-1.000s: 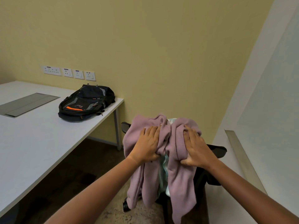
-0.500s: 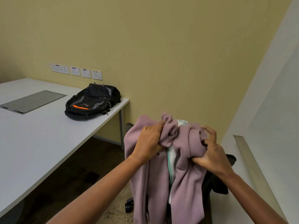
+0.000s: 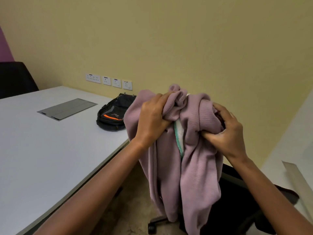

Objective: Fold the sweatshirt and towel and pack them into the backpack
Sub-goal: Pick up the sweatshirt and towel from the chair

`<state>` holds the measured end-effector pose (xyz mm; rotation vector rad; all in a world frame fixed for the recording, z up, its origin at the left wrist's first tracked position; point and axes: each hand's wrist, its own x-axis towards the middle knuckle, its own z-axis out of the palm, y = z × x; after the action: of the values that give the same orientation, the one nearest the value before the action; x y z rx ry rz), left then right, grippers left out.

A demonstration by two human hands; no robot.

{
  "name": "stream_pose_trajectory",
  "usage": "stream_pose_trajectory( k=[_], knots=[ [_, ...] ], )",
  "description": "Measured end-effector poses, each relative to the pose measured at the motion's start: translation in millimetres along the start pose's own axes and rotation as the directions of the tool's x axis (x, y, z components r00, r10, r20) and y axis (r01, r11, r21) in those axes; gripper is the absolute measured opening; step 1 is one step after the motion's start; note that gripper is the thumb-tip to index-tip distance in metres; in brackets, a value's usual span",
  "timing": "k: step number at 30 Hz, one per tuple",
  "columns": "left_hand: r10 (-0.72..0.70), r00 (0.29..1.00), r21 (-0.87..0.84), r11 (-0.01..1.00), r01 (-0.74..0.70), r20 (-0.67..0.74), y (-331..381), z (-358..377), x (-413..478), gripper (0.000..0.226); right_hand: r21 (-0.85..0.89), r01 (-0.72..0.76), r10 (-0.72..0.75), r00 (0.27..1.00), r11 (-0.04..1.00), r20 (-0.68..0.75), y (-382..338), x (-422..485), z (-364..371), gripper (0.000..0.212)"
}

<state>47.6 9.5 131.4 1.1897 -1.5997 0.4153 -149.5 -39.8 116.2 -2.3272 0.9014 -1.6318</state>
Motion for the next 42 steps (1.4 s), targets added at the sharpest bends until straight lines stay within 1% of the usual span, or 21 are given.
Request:
stream_pose_trajectory(
  k=[4, 7, 10, 12, 16, 19, 22, 26, 29, 34, 37, 39, 42],
  knots=[
    [-0.017, 0.999, 0.149, 0.989, 0.023, -0.042, -39.8, -33.9, -1.3, 0.053, 0.073, 0.036, -0.036, 0.999, 0.997, 0.004, -20.0, 14.0, 55.3, 0.062],
    [-0.045, 0.996, 0.206, 0.977, 0.060, -0.077, -69.5, -62.8, -6.7, 0.053, 0.129, 0.074, -0.074, 0.997, 0.989, -0.004, -37.4, 22.0, 97.6, 0.061],
    [-0.072, 0.991, 0.262, 0.960, 0.099, -0.114, -96.2, -96.1, -14.6, 0.054, 0.152, 0.183, -0.183, 0.983, 0.971, -0.021, -57.8, 30.3, 139.9, 0.055],
    [-0.101, 0.987, 0.290, 0.948, 0.135, -0.128, -109.2, -114.0, -19.0, 0.062, 0.153, 0.250, -0.249, 0.968, 0.956, -0.023, -67.7, 36.1, 161.8, 0.053],
    [-0.122, 0.977, 0.370, 0.911, 0.181, -0.177, -144.8, -161.0, -30.5, 0.060, 0.221, 0.336, -0.340, 0.940, 0.916, -0.018, -96.6, 48.6, 219.9, 0.050],
    [-0.139, 0.965, 0.424, 0.877, 0.224, -0.223, -168.7, -192.0, -37.0, 0.064, 0.275, 0.359, -0.373, 0.928, 0.892, -0.001, -117.3, 56.9, 261.1, 0.050],
    [-0.132, 0.957, 0.491, 0.835, 0.249, -0.259, -191.4, -218.5, -42.7, 0.063, 0.331, 0.372, -0.397, 0.918, 0.867, 0.008, -135.3, 64.4, 298.9, 0.050],
    [-0.129, 0.947, 0.564, 0.776, 0.281, -0.293, -219.7, -244.6, -50.0, 0.059, 0.411, 0.379, -0.427, 0.904, 0.829, 0.027, -151.7, 74.0, 346.3, 0.053],
    [-0.134, 0.941, 0.601, 0.739, 0.303, -0.309, -242.2, -260.1, -53.7, 0.052, 0.475, 0.401, -0.465, 0.885, 0.784, 0.022, -162.0, 81.9, 380.2, 0.048],
    [-0.127, 0.933, 0.652, 0.683, 0.329, -0.337, -280.8, -281.2, -50.7, 0.049, 0.551, 0.429, -0.520, 0.854, 0.716, 0.011, -173.1, 103.2, 437.3, 0.046],
    [-0.115, 0.929, 0.694, 0.634, 0.340, -0.351, -306.4, -295.1, -42.3, 0.048, 0.593, 0.422, -0.539, 0.842, 0.686, 0.024, -180.9, 121.5, 469.8, 0.049],
    [-0.109, 0.923, 0.717, 0.599, 0.358, -0.369, -321.4, -304.2, -36.7, 0.049, 0.620, 0.430, -0.557, 0.830, 0.657, 0.015, -186.8, 134.5, 489.9, 0.051],
    [-0.066, 0.928, 0.768, 0.541, 0.342, -0.366, -340.7, -317.0, -29.3, 0.050, 0.645, 0.455, -0.575, 0.818, 0.614, -0.030, -196.5, 150.2, 519.9, 0.048]
  ],
)
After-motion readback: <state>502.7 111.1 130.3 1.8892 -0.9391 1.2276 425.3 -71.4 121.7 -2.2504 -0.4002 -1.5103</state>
